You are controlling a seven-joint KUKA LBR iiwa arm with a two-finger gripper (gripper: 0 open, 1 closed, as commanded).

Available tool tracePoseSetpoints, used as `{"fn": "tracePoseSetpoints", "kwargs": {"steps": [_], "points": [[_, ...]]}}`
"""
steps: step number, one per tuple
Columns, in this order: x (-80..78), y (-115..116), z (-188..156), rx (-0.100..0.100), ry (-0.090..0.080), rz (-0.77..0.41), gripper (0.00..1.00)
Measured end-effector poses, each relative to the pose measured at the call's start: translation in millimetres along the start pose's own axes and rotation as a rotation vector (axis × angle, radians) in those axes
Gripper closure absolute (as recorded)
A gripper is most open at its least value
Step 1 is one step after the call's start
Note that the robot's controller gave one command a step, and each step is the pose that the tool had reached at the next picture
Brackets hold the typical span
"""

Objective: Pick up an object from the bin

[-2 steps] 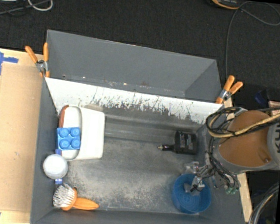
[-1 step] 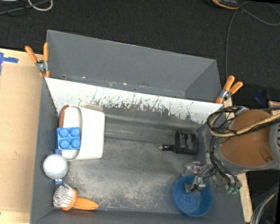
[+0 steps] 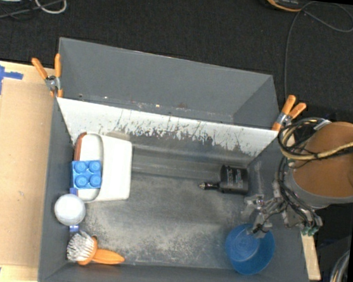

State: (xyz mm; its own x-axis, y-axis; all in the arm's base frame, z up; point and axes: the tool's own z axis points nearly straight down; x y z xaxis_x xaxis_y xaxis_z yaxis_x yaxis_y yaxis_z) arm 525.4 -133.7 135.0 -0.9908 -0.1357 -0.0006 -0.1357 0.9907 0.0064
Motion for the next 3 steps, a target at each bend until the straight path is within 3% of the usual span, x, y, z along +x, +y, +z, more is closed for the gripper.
{"fn": "tracePoseSetpoints", "kwargs": {"steps": [1,2,3], "points": [[-7.2,-3.2,-12.4,0.006,-0.016,0.002,1.0],[-15.6,5.5,33.3,-0.001,0.001,0.005,0.0],[-16.2,4.9,32.0,0.0,-0.001,0.005,0.0]]}}
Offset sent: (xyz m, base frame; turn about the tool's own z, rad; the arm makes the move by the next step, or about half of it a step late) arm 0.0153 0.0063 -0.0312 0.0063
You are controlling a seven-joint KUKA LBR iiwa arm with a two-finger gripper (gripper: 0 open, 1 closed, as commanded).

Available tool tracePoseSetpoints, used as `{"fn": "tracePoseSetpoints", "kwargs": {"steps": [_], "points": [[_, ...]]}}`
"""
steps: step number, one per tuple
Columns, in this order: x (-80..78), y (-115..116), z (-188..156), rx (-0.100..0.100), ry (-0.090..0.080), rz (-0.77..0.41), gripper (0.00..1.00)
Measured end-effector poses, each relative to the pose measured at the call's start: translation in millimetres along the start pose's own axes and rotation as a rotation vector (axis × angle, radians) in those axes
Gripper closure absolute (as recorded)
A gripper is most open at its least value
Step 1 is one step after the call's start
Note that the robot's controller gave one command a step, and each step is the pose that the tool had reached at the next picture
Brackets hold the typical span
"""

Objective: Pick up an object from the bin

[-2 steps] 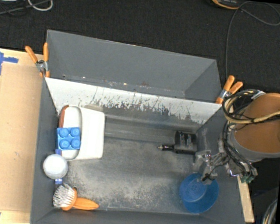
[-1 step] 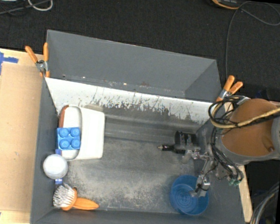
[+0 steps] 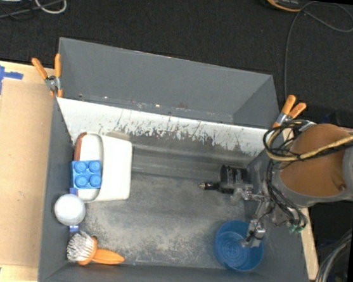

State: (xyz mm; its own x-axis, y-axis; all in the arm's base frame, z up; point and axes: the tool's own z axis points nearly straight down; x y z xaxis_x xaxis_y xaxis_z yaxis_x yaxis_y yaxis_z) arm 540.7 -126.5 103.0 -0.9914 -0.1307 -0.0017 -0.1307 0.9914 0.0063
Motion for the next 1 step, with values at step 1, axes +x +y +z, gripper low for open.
{"fn": "tracePoseSetpoints", "kwargs": {"steps": [1], "points": [[11.0,13.6,12.1,0.003,-0.005,-0.143,0.0]]}}
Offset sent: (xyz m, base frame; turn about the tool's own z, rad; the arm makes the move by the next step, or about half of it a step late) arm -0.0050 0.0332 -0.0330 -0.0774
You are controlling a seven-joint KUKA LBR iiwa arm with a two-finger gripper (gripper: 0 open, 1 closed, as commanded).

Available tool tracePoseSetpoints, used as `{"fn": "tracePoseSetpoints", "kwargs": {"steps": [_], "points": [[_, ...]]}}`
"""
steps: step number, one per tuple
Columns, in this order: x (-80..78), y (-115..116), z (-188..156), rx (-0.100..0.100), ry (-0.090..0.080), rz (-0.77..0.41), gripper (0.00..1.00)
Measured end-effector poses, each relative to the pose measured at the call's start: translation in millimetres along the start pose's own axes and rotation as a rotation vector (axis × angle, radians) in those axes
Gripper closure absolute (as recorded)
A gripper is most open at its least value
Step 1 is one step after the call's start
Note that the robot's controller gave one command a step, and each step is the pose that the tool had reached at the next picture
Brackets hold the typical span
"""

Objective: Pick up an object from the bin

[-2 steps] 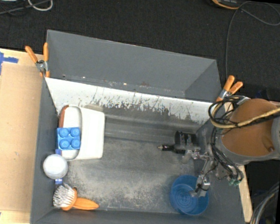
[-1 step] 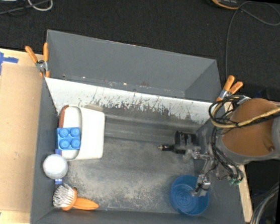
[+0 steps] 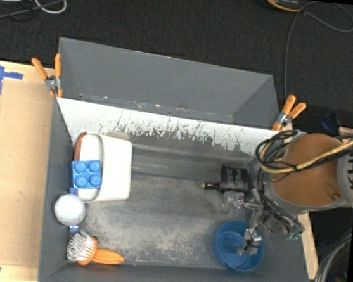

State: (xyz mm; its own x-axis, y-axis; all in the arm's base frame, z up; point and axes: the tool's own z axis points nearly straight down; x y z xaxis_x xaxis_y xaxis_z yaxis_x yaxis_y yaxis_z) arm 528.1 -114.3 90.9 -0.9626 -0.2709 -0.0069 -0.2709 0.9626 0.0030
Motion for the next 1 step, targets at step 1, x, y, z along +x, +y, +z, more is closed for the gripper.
{"fn": "tracePoseSetpoints", "kwargs": {"steps": [1], "points": [[-13.5,18.3,21.1,-0.003,0.004,0.066,1.0]]}}
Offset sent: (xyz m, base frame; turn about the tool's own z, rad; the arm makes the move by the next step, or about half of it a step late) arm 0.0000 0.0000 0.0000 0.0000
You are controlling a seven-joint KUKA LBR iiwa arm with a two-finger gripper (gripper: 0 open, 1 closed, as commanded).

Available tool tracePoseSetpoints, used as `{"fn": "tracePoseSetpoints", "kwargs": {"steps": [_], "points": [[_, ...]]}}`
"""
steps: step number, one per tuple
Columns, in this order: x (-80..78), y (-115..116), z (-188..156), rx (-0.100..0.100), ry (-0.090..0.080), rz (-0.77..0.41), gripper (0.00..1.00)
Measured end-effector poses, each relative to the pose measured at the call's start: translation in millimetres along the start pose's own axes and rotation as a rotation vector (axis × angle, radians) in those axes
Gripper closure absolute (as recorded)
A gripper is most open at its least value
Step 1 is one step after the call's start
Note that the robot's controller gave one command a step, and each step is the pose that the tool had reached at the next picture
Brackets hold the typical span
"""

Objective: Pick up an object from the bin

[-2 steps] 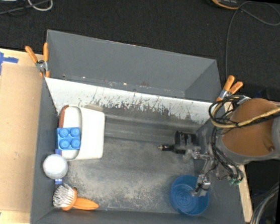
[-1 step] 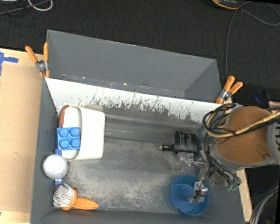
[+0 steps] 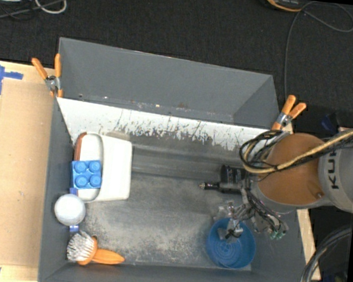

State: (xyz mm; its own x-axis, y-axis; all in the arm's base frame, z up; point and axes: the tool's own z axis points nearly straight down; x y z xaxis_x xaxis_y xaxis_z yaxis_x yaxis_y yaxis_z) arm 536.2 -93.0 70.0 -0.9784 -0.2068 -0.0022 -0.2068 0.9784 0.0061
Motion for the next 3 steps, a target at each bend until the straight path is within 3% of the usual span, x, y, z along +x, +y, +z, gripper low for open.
{"fn": "tracePoseSetpoints", "kwargs": {"steps": [2,3], "points": [[2.6,1.7,-8.8,-0.001,0.001,0.005,1.0],[1.2,2.5,-42.9,-0.002,0.004,0.009,1.0]]}}
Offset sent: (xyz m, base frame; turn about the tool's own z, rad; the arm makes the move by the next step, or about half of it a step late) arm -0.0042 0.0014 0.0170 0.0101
